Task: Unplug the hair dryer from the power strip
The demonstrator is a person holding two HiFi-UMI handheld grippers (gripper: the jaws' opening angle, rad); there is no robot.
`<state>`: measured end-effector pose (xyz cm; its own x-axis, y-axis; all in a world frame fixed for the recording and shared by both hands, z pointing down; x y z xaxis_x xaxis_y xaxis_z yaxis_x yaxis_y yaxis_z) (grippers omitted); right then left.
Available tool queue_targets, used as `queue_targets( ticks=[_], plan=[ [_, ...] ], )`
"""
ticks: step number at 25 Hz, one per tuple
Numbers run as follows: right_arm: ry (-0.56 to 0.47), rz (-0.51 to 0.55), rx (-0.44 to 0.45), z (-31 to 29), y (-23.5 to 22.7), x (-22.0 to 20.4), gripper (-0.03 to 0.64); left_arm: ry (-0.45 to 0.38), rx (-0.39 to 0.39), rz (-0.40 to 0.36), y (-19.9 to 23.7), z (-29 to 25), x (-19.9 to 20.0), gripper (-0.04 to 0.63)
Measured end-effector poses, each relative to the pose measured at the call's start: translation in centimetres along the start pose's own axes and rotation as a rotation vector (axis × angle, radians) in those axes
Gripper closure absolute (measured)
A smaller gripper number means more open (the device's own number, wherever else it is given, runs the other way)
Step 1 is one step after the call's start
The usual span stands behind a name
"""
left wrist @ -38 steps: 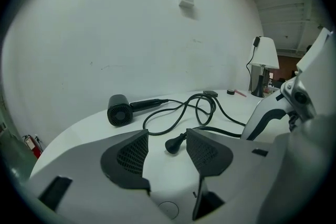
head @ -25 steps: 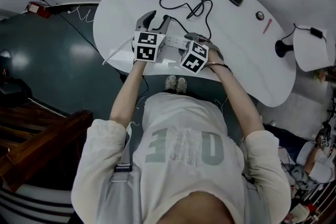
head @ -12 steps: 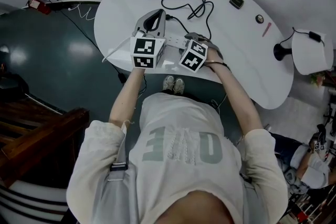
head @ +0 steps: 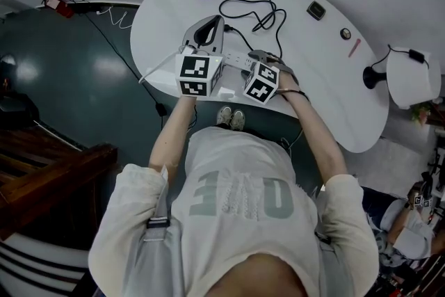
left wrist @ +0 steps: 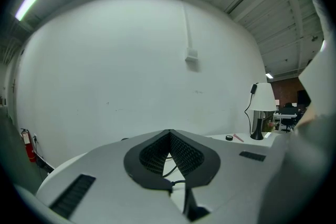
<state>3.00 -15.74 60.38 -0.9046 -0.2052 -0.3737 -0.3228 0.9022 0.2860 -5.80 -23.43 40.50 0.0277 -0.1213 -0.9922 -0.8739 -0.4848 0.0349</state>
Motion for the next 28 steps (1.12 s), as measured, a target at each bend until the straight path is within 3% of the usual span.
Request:
queue_targets(
  ticks=[6, 14, 18, 22, 26, 28],
  plan=[
    [0.013, 0.058, 0.004, 0.7, 0.0, -0.8, 0.371, -0.001, -0.004, 0.02, 0.1, 0.2, 0.7, 0.581],
    [-0.083, -0.056, 0.106, 5.6, -2.1, 2.1, 0.371, -0.026, 0.024, 0.004, 0.4, -0.1, 2.6, 0.581],
    [-0.308, -0.146, -0.055, 11.8, -7.3, 6.7, 0.371, -0.02, 0.012, 0.006, -0.1, -0.4, 4.3, 0.581],
    [-0.605, -0.315, -0.229, 19.6, -12.1, 10.3, 0.381, -0.04, 0.021, -0.022, -1.0, -0.4, 7.0, 0.581],
    [-0.891, -0.555, -0.428, 26.6, -15.1, 10.4, 0.525, -0.103, 0.026, -0.025, -2.2, 0.5, 10.4, 0.581],
    [-0.988, -0.628, -0.503, 29.0, -15.0, 9.7, 0.551, -0.133, 0.02, -0.036, -3.1, 1.1, 11.8, 0.581]
  ],
)
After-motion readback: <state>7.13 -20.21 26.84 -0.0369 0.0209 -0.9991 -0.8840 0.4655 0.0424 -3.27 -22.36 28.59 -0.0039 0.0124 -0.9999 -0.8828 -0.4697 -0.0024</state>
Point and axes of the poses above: the fingertips, and each gripper's own axes: z backward along the fingers, y to its left, x out of its top, the point moved 1 cm from there along z, backward along the fingers, and after that the axes turned 1 degree about -x, right-handed, at the moved point
